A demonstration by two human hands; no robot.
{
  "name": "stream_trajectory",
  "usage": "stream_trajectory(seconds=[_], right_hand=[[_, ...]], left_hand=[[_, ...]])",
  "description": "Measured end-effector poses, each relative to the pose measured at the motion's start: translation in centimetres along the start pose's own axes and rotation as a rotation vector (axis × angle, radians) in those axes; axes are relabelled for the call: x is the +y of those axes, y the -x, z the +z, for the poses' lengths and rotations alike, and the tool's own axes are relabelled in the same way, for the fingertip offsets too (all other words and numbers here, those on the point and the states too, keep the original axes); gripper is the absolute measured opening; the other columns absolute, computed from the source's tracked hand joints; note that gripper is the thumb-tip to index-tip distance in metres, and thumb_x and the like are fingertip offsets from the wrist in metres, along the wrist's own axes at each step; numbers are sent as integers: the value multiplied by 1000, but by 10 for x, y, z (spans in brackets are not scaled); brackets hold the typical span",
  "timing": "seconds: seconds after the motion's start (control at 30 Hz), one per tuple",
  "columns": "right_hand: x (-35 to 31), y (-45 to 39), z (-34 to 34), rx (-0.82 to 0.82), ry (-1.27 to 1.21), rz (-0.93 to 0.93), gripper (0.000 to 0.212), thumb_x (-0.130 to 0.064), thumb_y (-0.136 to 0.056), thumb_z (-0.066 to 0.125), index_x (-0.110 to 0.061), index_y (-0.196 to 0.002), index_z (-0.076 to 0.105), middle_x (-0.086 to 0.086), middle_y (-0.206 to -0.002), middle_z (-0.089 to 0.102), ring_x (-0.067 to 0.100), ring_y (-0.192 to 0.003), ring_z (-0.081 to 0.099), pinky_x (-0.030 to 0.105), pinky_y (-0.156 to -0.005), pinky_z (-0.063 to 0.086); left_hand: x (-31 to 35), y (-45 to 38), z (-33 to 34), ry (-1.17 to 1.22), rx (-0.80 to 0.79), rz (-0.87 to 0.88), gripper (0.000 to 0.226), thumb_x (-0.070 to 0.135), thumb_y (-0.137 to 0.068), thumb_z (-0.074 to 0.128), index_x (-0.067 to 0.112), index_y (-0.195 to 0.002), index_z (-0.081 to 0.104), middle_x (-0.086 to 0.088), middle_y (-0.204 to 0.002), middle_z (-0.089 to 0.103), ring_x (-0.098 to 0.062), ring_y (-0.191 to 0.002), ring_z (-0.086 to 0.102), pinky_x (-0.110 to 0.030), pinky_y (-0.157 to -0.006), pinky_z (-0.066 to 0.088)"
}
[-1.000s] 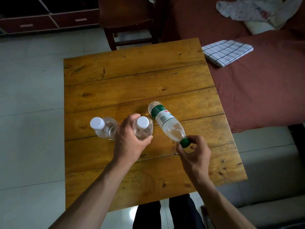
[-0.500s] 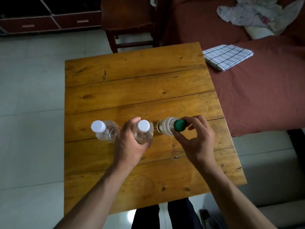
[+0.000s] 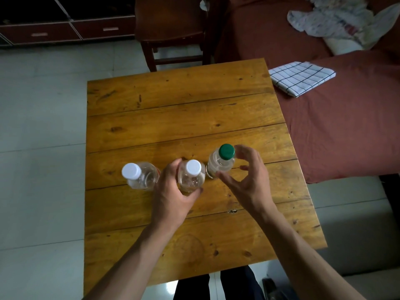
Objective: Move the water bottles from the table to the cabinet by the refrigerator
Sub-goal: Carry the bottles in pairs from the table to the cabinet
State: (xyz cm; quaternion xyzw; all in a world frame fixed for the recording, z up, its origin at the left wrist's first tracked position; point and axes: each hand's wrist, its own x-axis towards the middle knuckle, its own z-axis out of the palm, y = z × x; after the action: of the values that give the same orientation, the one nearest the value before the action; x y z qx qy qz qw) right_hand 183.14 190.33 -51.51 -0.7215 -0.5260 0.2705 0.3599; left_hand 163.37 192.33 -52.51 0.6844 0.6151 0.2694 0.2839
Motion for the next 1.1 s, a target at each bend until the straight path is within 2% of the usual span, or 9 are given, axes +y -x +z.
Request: stream_trajectory(seconds=[0.07, 0.2, 0.33, 0.43, 0.57, 0.73, 0.8, 0.93, 1.1], right_hand=[[6, 1, 4, -27, 25, 22, 80, -45, -70, 86, -19, -135, 47, -4, -128, 57, 7, -115, 54, 29, -90, 52], [16, -2, 12, -37, 17, 46, 81, -43, -68, 88, -20, -135, 47, -4, -127, 58, 9, -115, 55, 37, -92, 54], [17, -8, 24, 37, -6, 89, 76, -40, -65, 90, -20, -128, 52, -5, -120, 59, 9, -110, 56, 39, -91, 54], [14, -10, 30, 67, -23, 54, 69, -38, -64, 91, -23, -121, 54, -9, -114, 60, 7, -106, 57, 36, -87, 54], [16, -8, 20, 29, -84, 47, 64, -35, -64, 91, -23, -118, 59, -11, -110, 66, 5, -103, 63, 32, -86, 56], [20, 11, 1, -13, -145, 57, 63, -47, -63, 84, -25, -118, 62, -15, -109, 69, 3, -102, 65, 25, -87, 55], [23, 15, -4, -34, -101, 38, 64, -48, -65, 82, -22, -119, 62, -13, -112, 68, 3, -104, 63, 23, -88, 53], [32, 21, -7, -44, -27, -1, 63, -33, -68, 86, -23, -123, 58, -13, -116, 62, -3, -107, 57, 8, -89, 45], [43, 31, -1, 5, -62, 19, 68, -36, -68, 88, -28, -124, 50, -13, -117, 59, -1, -110, 56, 10, -89, 46]], left_hand=[[-4, 3, 2, 15, -3, -18, 84, 30, -61, 94, 18, -132, 51, 3, -122, 63, -9, -110, 54, -23, -89, 42], [-6, 8, 13, 20, 10, -87, 86, 35, -58, 94, 16, -130, 51, 1, -121, 59, -8, -110, 49, -25, -92, 40], [4, 6, 28, 3, 69, -201, 83, 39, -58, 93, 10, -125, 52, -6, -118, 54, -20, -112, 49, -25, -88, 37], [5, 4, 32, 0, 129, -211, 75, 31, -58, 94, 7, -118, 56, -10, -114, 54, -24, -109, 51, -27, -85, 40], [0, 4, 31, 20, 108, -178, 71, 26, -59, 93, 10, -118, 57, -8, -111, 56, -23, -104, 53, -33, -82, 49], [-7, 2, 26, 92, 33, -94, 71, 16, -61, 93, 10, -122, 56, -3, -113, 61, -14, -102, 56, -5, -80, 38], [-8, 3, 25, 104, 4, -70, 72, 14, -62, 92, 10, -122, 54, -1, -113, 61, -12, -103, 55, -3, -83, 38], [-11, 4, 30, 123, -13, -62, 74, 12, -62, 92, 8, -124, 52, -4, -116, 60, -14, -106, 56, -4, -86, 39], [-9, 5, 43, 109, 81, -143, 72, 19, -60, 94, 8, -119, 54, -5, -113, 62, -13, -102, 54, -9, -82, 39]])
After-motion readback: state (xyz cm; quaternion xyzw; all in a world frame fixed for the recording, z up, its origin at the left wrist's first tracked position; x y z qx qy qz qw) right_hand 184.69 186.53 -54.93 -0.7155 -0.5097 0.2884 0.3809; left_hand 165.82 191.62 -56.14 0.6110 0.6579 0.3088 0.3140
